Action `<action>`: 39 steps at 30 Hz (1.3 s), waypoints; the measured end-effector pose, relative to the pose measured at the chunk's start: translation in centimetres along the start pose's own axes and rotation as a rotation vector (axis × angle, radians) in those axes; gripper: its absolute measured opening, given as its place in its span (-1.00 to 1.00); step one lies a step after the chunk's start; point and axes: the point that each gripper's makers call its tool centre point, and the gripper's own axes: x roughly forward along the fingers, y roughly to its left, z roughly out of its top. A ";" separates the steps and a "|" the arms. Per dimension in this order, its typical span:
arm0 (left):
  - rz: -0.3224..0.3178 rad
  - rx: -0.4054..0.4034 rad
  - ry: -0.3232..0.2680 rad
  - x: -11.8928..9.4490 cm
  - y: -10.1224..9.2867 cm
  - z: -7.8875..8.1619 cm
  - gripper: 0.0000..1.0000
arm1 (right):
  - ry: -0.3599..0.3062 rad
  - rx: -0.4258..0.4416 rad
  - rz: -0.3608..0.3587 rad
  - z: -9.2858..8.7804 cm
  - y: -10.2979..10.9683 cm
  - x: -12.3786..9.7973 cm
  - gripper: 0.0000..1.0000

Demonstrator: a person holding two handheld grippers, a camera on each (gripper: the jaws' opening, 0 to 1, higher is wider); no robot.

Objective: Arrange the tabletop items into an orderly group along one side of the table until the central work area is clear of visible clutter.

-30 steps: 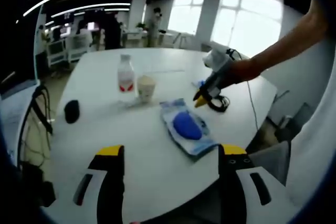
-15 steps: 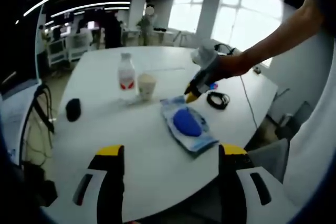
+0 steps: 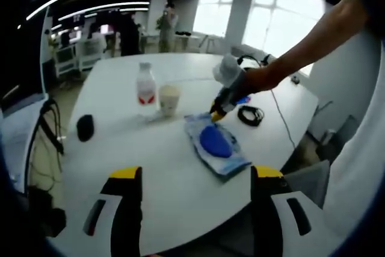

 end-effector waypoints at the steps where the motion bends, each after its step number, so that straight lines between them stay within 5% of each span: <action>1: -0.001 0.001 0.001 0.1 0.0 0.0 0.47 | 0.005 -0.011 -0.001 -0.1 0.0 0.1 -0.57; 8: -0.004 -0.001 -0.002 1.0 -0.3 0.6 0.47 | 0.012 -0.038 0.013 -0.3 -0.3 0.1 -0.59; 14: -0.003 -0.005 -0.003 1.0 -0.1 0.6 0.47 | 0.052 -0.076 0.002 -0.8 -0.2 0.0 -1.00; 17: -0.002 -0.008 -0.003 1.0 -0.1 0.6 0.46 | 0.055 -0.038 0.048 -1.4 0.3 0.1 -1.00; 25: -0.002 -0.004 0.001 0.7 -0.4 0.6 0.46 | 0.004 -0.033 0.012 -0.5 -0.4 -0.6 -1.00; 29: -0.001 -0.007 -0.007 0.5 -0.4 0.5 0.47 | -0.035 -0.032 0.004 0.6 -0.7 -1.3 -0.68; 36: -0.007 -0.007 0.004 0.6 -0.6 -0.2 0.46 | -0.052 -0.109 0.041 2.1 0.0 -1.2 -0.56; 39: -0.006 -0.010 0.005 0.7 -0.4 -0.3 0.46 | -0.004 -0.185 0.072 2.4 0.7 -0.4 -0.51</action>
